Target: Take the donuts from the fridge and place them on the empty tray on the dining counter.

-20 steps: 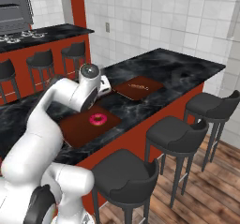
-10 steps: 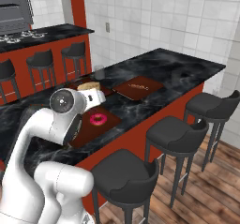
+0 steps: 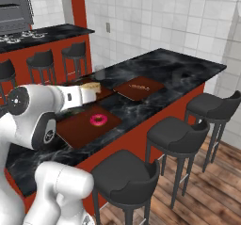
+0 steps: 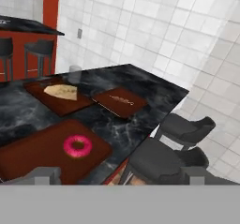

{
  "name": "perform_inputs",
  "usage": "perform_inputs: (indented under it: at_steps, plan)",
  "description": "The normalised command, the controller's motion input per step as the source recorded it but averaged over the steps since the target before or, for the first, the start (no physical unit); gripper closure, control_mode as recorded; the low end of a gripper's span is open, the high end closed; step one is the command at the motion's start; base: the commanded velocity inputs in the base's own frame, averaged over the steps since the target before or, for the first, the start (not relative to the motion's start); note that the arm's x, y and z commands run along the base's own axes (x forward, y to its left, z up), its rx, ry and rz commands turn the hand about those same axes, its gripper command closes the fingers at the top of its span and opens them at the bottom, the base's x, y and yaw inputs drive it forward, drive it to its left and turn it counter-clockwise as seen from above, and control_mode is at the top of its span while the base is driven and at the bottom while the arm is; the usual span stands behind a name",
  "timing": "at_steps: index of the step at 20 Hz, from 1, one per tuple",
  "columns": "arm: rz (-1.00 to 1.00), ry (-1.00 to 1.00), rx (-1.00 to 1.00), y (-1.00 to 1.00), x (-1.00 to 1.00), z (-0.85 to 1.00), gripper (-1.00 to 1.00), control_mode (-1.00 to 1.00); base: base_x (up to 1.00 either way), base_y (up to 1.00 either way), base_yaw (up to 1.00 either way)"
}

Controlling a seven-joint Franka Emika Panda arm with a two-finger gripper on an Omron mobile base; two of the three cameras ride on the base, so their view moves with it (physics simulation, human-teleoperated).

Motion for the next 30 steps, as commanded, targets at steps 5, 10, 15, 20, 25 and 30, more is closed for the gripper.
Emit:
perform_inputs:
  at_steps: [5,10,15,20,25,30]
  plan:
    - [-0.01,-0.27,0.02,-0.09,-0.65,-0.37,-1.0,-1.0,0.0,0.0,0.0]
    - [0.09,-0.16,0.05,-0.1,-0.3,-0.52,-1.0,-1.0,0.0,0.0,0.0]
    - [0.09,0.0,0.0,0.08,0.0,-0.36,-1.0,1.0,0.09,0.07,0.09]
    - [0.0,0.0,0.0,0.0,0.0,0.0,-1.0,1.0,-0.41,0.0,0.1]
    - [0.0,0.0,0.0,0.0,0.0,0.0,-1.0,1.0,-1.0,0.0,0.22]
    - [0.0,0.0,0.0,0.0,0.0,0.0,-1.0,1.0,-1.0,0.08,0.29]
